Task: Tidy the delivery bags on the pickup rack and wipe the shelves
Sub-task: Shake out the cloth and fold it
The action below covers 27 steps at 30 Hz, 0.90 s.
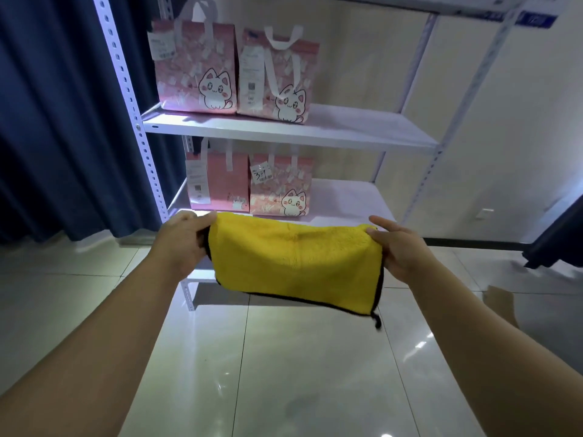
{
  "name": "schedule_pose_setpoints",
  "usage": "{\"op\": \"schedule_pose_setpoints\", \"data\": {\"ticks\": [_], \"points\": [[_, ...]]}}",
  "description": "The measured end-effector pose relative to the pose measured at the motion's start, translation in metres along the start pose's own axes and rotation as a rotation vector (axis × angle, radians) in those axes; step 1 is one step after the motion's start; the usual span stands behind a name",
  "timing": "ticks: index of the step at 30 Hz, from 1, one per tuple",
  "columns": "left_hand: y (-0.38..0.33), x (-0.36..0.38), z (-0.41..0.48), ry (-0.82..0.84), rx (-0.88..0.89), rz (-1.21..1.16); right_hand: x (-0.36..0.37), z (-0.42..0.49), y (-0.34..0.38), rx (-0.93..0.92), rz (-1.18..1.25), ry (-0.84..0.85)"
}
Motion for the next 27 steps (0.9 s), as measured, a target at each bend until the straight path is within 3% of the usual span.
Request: {"op": "schedule_pose_setpoints", "data": {"ticks": [7, 15, 19, 24, 27], "points": [[-0.040, 0.011, 0.000, -0.084, 0.166, 0.147, -0.013, 0.012, 0.037, -0.067, -0.212, -0.032], [-0.071, 0.025, -0.002, -0.073, 0.319, 0.426, -0.015, 0.008, 0.097, -0.386, -0.462, -0.090], [-0.091, 0.038, -0.010, -0.066, 0.477, 0.684, -0.010, 0.001, 0.124, -0.522, -0.648, -0.057], [-0.113, 0.056, -0.025, -0.084, 0.666, 0.880, -0.012, -0.005, 0.151, -0.636, -0.803, -0.137], [-0.118, 0.061, -0.030, -0.054, 0.707, 0.865, -0.014, -0.012, 0.163, -0.704, -0.900, -0.127]]}}
Point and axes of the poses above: each hand's wrist, its own z-axis towards the middle knuckle, its own x-axis out of the palm, y = z × x, the point moved 10 cm from there along z, towards the middle knuckle, and after that the axes turned 8 degrees about -y, right-handed, at the moved point
